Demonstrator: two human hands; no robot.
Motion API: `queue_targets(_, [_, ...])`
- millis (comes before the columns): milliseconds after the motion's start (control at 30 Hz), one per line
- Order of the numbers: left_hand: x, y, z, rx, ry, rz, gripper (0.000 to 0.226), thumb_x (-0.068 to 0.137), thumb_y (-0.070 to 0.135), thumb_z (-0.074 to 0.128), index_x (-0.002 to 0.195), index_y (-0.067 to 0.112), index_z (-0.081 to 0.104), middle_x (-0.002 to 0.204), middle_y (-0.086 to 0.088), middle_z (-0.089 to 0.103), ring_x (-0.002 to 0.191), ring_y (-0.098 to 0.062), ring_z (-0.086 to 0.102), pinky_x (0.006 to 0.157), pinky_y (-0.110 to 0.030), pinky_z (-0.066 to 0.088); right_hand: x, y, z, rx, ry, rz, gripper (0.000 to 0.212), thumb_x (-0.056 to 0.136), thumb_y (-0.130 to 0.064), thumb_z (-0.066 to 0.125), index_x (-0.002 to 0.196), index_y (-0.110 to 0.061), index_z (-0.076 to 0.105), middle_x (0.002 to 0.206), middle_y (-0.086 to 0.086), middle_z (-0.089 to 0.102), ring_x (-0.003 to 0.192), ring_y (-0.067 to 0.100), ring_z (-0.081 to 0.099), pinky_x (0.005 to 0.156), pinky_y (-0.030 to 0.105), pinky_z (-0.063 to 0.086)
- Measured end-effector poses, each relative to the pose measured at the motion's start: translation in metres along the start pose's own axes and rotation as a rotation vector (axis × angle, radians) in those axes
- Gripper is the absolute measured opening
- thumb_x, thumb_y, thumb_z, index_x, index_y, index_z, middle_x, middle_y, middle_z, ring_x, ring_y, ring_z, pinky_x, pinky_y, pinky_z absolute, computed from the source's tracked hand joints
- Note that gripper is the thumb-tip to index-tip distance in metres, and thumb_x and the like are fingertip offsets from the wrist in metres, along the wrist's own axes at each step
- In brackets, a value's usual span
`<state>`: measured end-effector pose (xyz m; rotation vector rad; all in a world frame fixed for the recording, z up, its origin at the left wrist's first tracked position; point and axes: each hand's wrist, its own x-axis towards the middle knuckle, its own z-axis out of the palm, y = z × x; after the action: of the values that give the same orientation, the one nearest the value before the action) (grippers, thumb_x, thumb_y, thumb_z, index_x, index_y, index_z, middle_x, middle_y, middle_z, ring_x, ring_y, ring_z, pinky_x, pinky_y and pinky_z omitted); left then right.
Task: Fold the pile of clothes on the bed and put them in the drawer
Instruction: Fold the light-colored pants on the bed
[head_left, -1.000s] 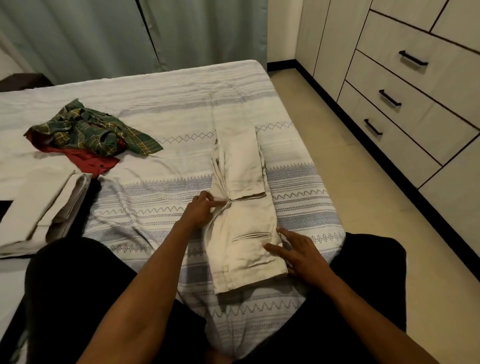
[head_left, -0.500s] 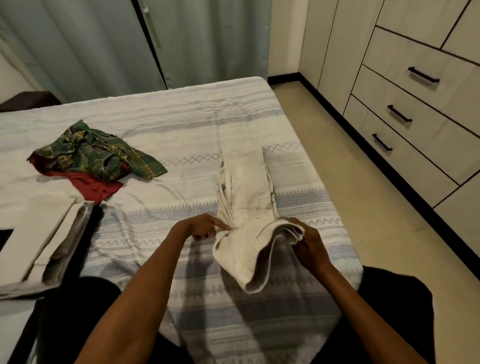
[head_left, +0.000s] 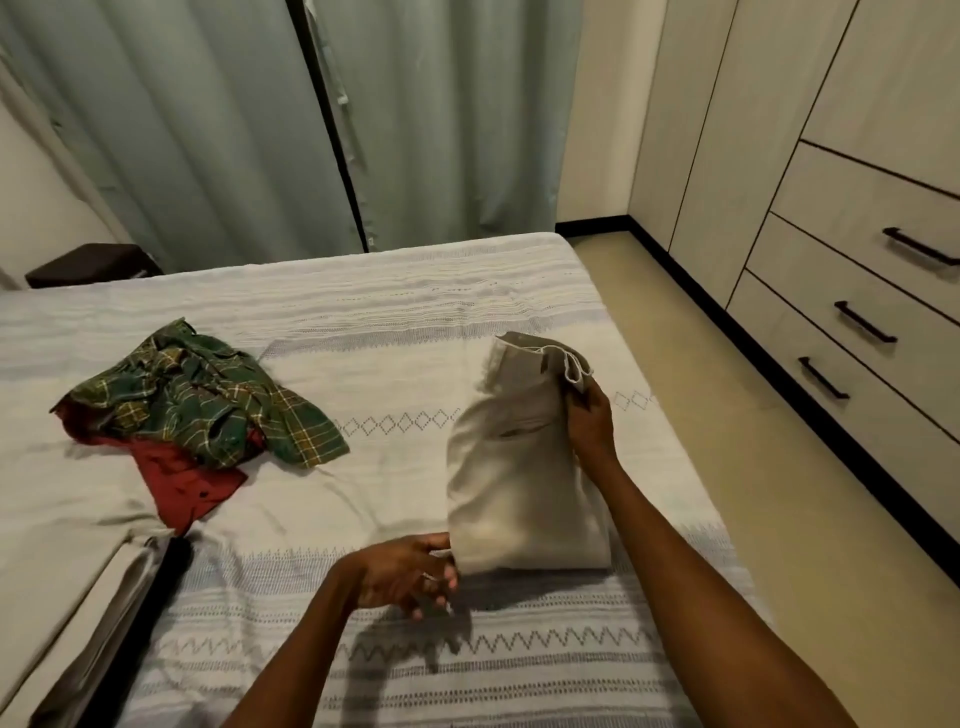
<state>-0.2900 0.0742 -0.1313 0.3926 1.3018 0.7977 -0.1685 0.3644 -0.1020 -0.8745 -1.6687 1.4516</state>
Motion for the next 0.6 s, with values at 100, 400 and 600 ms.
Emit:
queue_targets(100, [0.013,0.003,0.006,0.023,0.175,0.050,0.038,0.091,0.034,0.070,0.124,0.016,0.061,0.081,-0.005,0.060,0.071,-0.019,0.060,0.052,-0.028,0.047,0.034,0.030,0.011,-0.278,-0.004,0.183,0.030,0.099,-0.039,0.056,0.123,-0.021,0.062,0.116,0.011,0.070,0.109,0.035,0.063,0.083,0.039,0.047])
queue_targets(400, [0.045,-0.010,0.015,-0.028,0.309,0.085,0.010,0.097,0.014,0.060,0.101,0.005,0.061,0.057,-0.007,0.045,0.046,-0.019,0.043,0.044,-0.025,0.038,0.033,0.074,-0.011,-0.250,-0.098,0.361,0.061,0.096,-0.027,0.066,0.150,-0.011,0.041,0.149,0.010,0.050,0.135,0.028,0.048,0.105,0.030,0.038])
queue_targets(600, [0.036,-0.022,0.035,-0.069,0.577,0.224,0.021,0.094,0.027,0.067,0.087,0.007,0.070,0.061,-0.008,0.052,0.054,-0.019,0.050,0.055,-0.033,0.047,-0.040,0.065,-0.046,-0.254,-0.111,0.459,0.067,0.088,-0.053,0.068,0.143,-0.019,0.051,0.136,0.004,0.060,0.110,0.021,0.060,0.094,0.037,0.051])
